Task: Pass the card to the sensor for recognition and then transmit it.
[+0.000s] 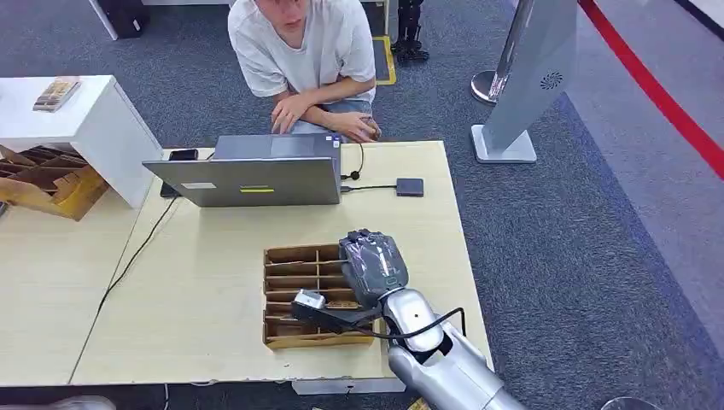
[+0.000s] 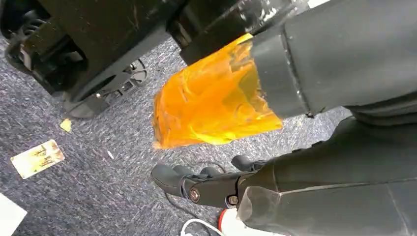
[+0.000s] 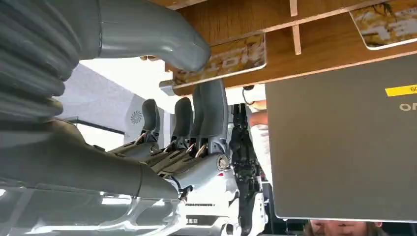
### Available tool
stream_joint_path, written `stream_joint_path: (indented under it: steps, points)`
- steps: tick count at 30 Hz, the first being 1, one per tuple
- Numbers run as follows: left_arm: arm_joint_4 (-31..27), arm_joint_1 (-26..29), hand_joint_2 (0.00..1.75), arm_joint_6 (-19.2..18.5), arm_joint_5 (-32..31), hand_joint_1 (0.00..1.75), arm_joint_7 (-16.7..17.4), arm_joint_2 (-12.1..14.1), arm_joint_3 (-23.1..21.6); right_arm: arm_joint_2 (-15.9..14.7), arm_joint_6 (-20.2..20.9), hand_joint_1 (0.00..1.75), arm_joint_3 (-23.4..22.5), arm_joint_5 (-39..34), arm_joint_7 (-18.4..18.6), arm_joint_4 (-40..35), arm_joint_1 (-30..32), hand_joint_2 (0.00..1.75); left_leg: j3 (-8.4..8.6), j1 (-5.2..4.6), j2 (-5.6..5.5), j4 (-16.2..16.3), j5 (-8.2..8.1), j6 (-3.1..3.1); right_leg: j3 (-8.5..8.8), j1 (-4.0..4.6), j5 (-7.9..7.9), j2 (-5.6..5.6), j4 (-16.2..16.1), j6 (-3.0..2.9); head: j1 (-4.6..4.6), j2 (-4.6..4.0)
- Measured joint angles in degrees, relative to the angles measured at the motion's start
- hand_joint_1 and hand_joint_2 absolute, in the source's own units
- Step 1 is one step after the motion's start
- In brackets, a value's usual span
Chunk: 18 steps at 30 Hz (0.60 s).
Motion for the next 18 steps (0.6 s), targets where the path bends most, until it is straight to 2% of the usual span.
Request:
stream_joint_path:
  steps: [3,4,5,7,8,10,12,14,15,16,17,18]
  points:
    - [0.00,0.01,0.00,-0.02,0.07,0.00,0.00,0.20,0.00,0.00,0.00,1.08,0.00,0.00,0.00,0.02,0.00,1.75,0.00,0.00,0.00,0.00,0.00,0.00,0.00,0.00,0.00,0.00,0.00,0.00,0.00,0.00]
    - [0.00,0.01,0.00,-0.04,0.07,0.00,0.00,0.22,0.00,0.00,0.00,1.15,0.00,0.00,0.00,0.02,0.00,1.75,0.00,0.00,0.00,0.00,0.00,0.00,0.00,0.00,0.00,0.00,0.00,0.00,0.02,0.00]
    - [0.00,0.01,0.00,-0.04,0.07,0.00,0.00,0.24,0.00,0.00,0.00,1.08,0.00,0.02,0.00,0.02,0.00,1.75,0.00,0.00,0.00,0.00,0.00,0.00,0.00,0.00,0.00,0.00,0.00,0.00,0.02,0.00]
    - [0.00,0.01,0.00,-0.77,0.50,0.00,0.15,0.28,0.00,0.00,0.00,0.63,0.00,0.02,0.00,0.11,-0.01,1.75,0.00,0.00,0.00,0.00,0.00,0.00,0.01,0.00,0.00,0.00,0.00,0.00,0.02,0.00]
    - [0.00,0.02,0.00,-2.09,1.33,0.00,0.46,0.46,0.11,0.04,0.00,0.47,0.00,0.15,0.00,0.24,-0.02,1.75,0.00,0.00,0.00,0.00,0.00,0.00,0.02,0.00,0.00,0.00,0.00,0.00,0.00,0.00]
    - [0.00,0.29,0.00,-4.93,3.08,0.00,0.68,0.87,0.76,0.33,0.00,0.37,0.00,0.24,0.00,0.55,-0.06,1.75,0.00,0.00,0.01,0.00,0.00,0.00,0.01,0.00,0.00,0.02,0.00,0.00,0.00,0.00]
    - [0.00,0.81,0.00,-7.60,5.02,0.00,0.72,1.62,1.88,0.63,-0.02,0.38,0.07,0.22,-0.15,0.94,-0.32,1.75,0.00,0.01,0.02,-0.01,0.00,0.00,0.00,0.01,0.00,0.02,0.01,0.00,0.00,0.00]
    - [0.00,1.66,0.00,-10.37,6.96,0.00,0.66,2.65,3.13,1.03,-0.07,0.54,0.15,0.07,-0.66,1.53,-0.83,1.75,0.00,0.01,0.02,-0.02,0.00,0.00,-0.01,0.01,0.00,0.02,0.01,-0.01,0.00,0.00]
    - [0.00,2.09,0.00,-12.10,8.04,0.00,0.50,3.19,3.97,1.35,-0.07,0.93,0.26,-0.04,-0.72,1.96,-1.07,1.75,0.00,0.02,0.02,-0.03,0.00,0.00,-0.01,0.02,-0.01,0.02,0.02,-0.01,0.00,0.00]
    - [0.04,2.57,0.00,-13.61,8.96,0.00,0.37,3.76,4.69,1.68,0.00,1.22,0.39,-0.15,-0.85,2.27,-1.36,1.75,-0.01,0.02,0.02,-0.04,0.00,0.00,-0.02,0.02,-0.01,0.02,0.02,-0.01,0.02,0.00]
    - [0.11,3.02,0.00,-15.53,10.07,0.00,0.13,4.65,5.54,1.97,0.11,1.34,0.61,-0.50,-1.07,2.62,-1.71,1.75,-0.01,0.04,0.02,-0.05,0.00,-0.01,-0.02,0.04,-0.01,0.02,0.02,-0.01,0.00,0.00]
    - [0.24,3.52,0.00,-17.47,10.91,0.00,0.04,5.29,6.39,2.30,0.26,1.40,0.88,-0.70,-1.25,2.91,-2.10,1.75,-0.01,0.05,0.03,-0.06,0.00,-0.01,-0.02,0.04,-0.01,0.03,0.02,-0.02,0.00,0.00]
